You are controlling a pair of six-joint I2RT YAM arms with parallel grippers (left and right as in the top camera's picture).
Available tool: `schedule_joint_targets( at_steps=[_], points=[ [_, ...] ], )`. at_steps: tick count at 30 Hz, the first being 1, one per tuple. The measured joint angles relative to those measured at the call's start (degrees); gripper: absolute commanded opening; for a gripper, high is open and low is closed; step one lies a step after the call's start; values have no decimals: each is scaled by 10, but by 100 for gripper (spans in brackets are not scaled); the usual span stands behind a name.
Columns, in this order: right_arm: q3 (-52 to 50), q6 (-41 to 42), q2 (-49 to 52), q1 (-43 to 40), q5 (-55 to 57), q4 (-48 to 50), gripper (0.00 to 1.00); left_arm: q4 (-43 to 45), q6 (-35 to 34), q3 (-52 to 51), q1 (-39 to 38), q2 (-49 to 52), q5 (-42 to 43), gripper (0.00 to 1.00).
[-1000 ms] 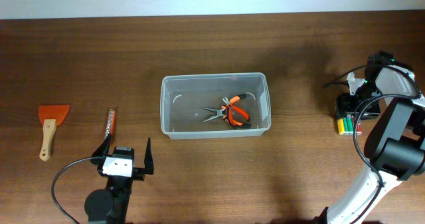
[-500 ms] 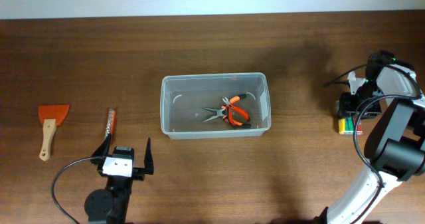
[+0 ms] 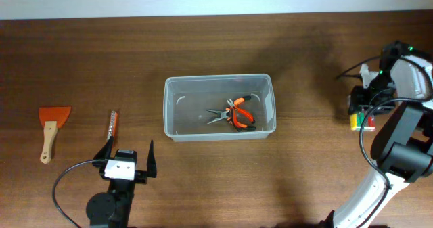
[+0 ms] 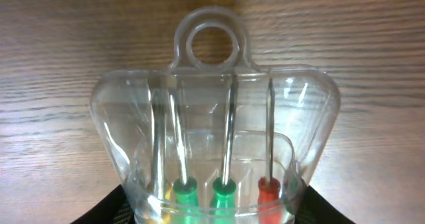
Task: Pack container
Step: 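Lift the screwdriver case and carry it over the container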
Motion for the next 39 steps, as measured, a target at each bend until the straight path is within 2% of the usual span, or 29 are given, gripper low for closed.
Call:
schedule_joint_targets(
  at_steps=[2,3,5,9,18,34,39],
  points=[
    [30,1,0,2,0,-19,48,0,0,0,0,0,0,99],
    [45,1,0,4,0,-29,43,0,0,0,0,0,0,99],
    [74,1,0,10,0,-45,40,0,0,0,0,0,0,99],
    [144,1,1,39,0,-76,39,0,0,0,0,0,0,99],
    [303,1,2,166,0,-152,39,0,0,0,0,0,0,99],
    [330,-3,2,430,0,-190,40,0,0,0,0,0,0,99],
    [330,-46,2,498,-29,-195,40,0,0,0,0,0,0,99]
  ],
)
